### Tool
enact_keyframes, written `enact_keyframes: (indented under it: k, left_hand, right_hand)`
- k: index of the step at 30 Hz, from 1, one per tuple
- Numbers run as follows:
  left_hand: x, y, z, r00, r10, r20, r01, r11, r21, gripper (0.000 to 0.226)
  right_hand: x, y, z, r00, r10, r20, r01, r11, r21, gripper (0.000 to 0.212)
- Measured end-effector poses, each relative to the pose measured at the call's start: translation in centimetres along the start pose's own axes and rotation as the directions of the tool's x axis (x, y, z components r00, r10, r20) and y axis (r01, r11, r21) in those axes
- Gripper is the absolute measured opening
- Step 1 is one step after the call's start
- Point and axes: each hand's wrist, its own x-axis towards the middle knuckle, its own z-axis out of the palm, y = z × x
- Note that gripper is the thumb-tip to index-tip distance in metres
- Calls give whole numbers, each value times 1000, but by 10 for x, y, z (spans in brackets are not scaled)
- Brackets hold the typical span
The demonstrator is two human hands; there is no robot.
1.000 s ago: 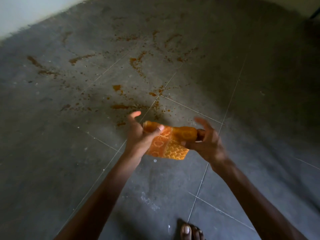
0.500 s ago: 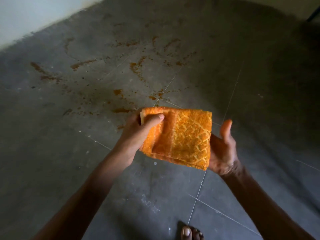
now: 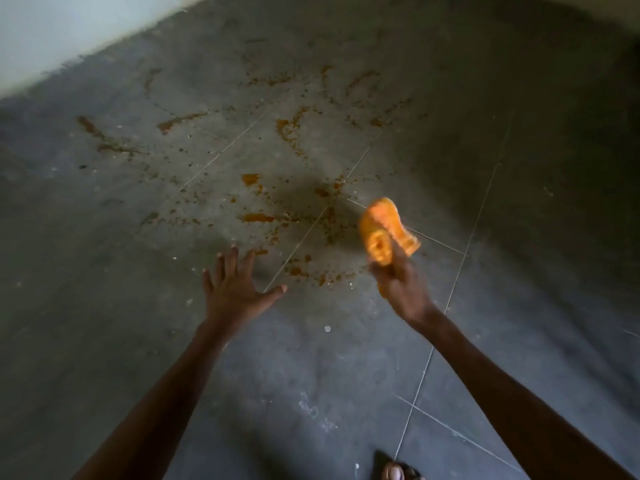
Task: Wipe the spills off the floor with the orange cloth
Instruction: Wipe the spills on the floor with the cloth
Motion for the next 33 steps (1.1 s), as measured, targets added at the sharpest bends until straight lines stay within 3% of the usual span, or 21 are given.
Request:
enact_keyframes:
  k: [1, 2, 3, 4, 7, 11, 14, 17, 18, 20, 22, 24, 25, 26, 28, 30, 31, 33]
  left_hand:
    - [4, -13, 3, 999, 10, 44, -11, 1000, 25, 113]
    - [6, -22, 4, 995, 35, 95, -39, 998, 46, 121]
    - [8, -31, 7, 988, 60, 142, -68, 997, 48, 128]
    - [10, -37, 10, 981, 89, 173, -96, 995, 31, 132]
    - [13, -46, 21, 979, 127, 159, -128, 992, -7, 132]
    - [17, -47, 28, 987, 98, 131, -101, 995, 17, 127]
    - [18, -50, 33, 991, 96, 92, -97, 995, 6, 123]
    - [17, -53, 32, 989, 123, 83, -123, 992, 4, 129]
    - [17, -53, 30, 987, 135, 87, -136, 991, 11, 131]
    - [15, -52, 28, 987, 131, 91, -135, 990, 33, 132]
    - [14, -50, 29, 990, 123, 64, -127, 990, 60, 130]
    - [15, -50, 31, 991, 129, 46, -132, 990, 57, 130]
    - [15, -51, 33, 991, 130, 43, -133, 989, 62, 131]
    - [15, -51, 33, 990, 132, 42, -134, 988, 73, 131]
    - [13, -51, 32, 991, 132, 30, -134, 987, 84, 131]
    - [11, -50, 31, 993, 108, 36, -111, 990, 87, 131]
    - [11, -49, 29, 994, 100, 50, -104, 991, 85, 131]
    - [9, -46, 29, 993, 110, 52, -114, 990, 80, 130]
  right_hand:
    - [6, 14, 9, 977, -121, 173, 170, 938, -301, 56]
    - [10, 30, 16, 932, -189, 310, 329, 799, -503, 71]
    - [14, 38, 19, 904, -160, 397, 382, 719, -581, 89]
    - [20, 40, 22, 912, -86, 402, 334, 725, -602, 101]
    - [43, 36, 42, 987, 51, 151, 47, 808, -587, 99]
    - [84, 40, 94, 978, 203, 51, -104, 682, -724, 88]
    - [95, 20, 132, 987, 131, 93, -19, 669, -743, 82]
    - [55, 25, 122, 935, 1, 356, 277, 624, -730, 73]
    - [40, 38, 103, 921, -1, 390, 310, 609, -730, 72]
    - [40, 64, 58, 954, 57, 295, 207, 586, -783, 72]
    - [84, 81, 38, 987, 142, 76, -23, 589, -808, 73]
    - [142, 73, 59, 975, 195, -107, -207, 620, -757, 75]
    - [161, 58, 82, 972, 199, -124, -225, 643, -732, 75]
    - [170, 40, 110, 983, 166, -74, -167, 661, -731, 73]
    - [147, 13, 156, 986, 11, 169, 117, 678, -725, 70]
    - [101, 11, 159, 890, -135, 436, 421, 612, -669, 68]
    - [90, 21, 144, 861, -173, 479, 483, 575, -660, 69]
    - [105, 45, 103, 901, -139, 411, 414, 559, -718, 72]
